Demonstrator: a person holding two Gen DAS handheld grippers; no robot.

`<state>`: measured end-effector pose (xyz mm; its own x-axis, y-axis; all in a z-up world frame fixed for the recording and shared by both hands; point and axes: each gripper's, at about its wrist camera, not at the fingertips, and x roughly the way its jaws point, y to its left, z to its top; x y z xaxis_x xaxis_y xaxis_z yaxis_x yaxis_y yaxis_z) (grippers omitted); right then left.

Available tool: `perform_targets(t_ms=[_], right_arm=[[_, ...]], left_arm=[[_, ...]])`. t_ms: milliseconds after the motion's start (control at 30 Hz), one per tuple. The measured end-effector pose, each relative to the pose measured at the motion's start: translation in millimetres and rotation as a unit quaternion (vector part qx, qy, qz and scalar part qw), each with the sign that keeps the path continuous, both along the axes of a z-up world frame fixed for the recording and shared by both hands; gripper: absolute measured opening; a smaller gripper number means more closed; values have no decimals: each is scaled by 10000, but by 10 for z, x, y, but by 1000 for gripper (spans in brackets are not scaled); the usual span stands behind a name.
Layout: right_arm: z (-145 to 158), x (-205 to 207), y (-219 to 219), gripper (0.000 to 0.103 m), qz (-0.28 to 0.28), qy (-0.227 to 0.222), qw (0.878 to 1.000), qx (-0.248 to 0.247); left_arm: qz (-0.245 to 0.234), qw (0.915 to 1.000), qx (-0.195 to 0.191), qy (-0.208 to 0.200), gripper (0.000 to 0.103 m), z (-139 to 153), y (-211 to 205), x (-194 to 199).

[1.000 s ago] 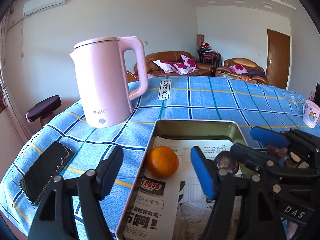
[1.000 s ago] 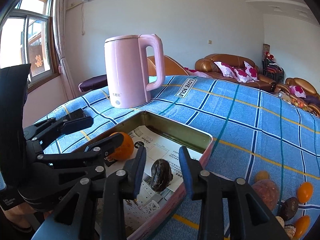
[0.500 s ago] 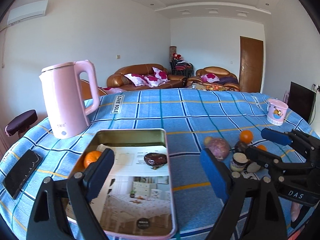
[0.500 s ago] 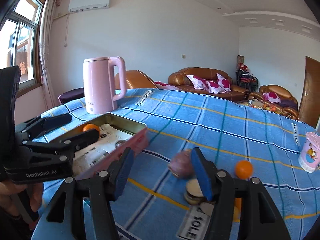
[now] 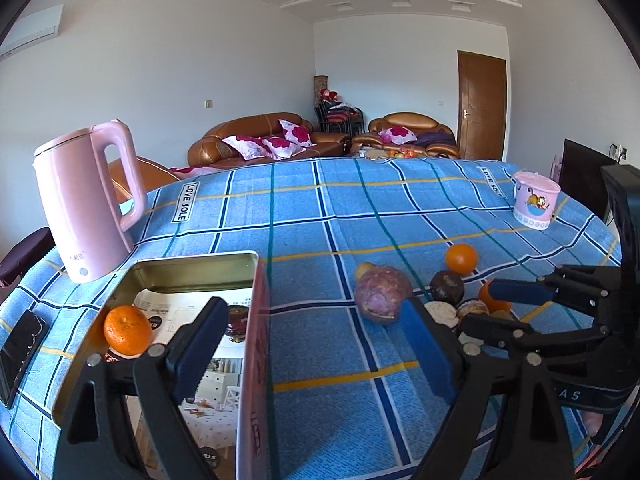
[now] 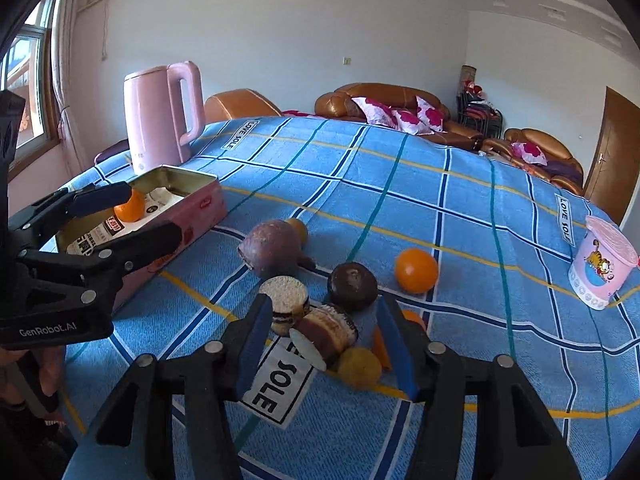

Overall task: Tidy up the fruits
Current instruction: 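Move both tools back to the fruit cluster, right tool toward a cut fruit half, then grasp the cut fruit half with the right tool while the left tool grasps the purple fruit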

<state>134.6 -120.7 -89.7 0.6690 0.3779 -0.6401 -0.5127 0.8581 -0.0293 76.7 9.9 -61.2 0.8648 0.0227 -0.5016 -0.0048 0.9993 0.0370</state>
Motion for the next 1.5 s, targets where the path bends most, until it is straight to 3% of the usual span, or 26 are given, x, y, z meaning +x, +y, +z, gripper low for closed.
perform_targets(t_ms=[100, 267, 600, 833, 1000, 1200, 1500], right_arm=[[-69, 65, 29, 45, 114, 275, 9995, -45], [-119, 120, 27, 45, 41, 322, 9990, -307], [-127, 182, -10, 45, -16, 454, 9987, -242], [-86, 162, -41, 43, -136, 275, 9993, -210], [19, 149, -121, 43, -472, -48, 9988, 73], [97, 213, -149, 43, -904, -290, 9951, 269], [106, 228, -147, 44, -1031, -402, 9936, 230]], left_arm=[[11, 10000, -66, 48, 90, -14, 36, 26], [-6, 10000, -70, 68, 90, -23, 40, 36], [-36, 9999, -20, 111, 90, -31, -11, 81], [-42, 9999, -24, 125, 90, -30, -33, 144], [-152, 9997, -43, 191, 90, -36, -121, 244], [-263, 9982, -140, 525, 87, -115, -200, 498], [-578, 9904, -480, 1156, 75, -263, -274, 781]])
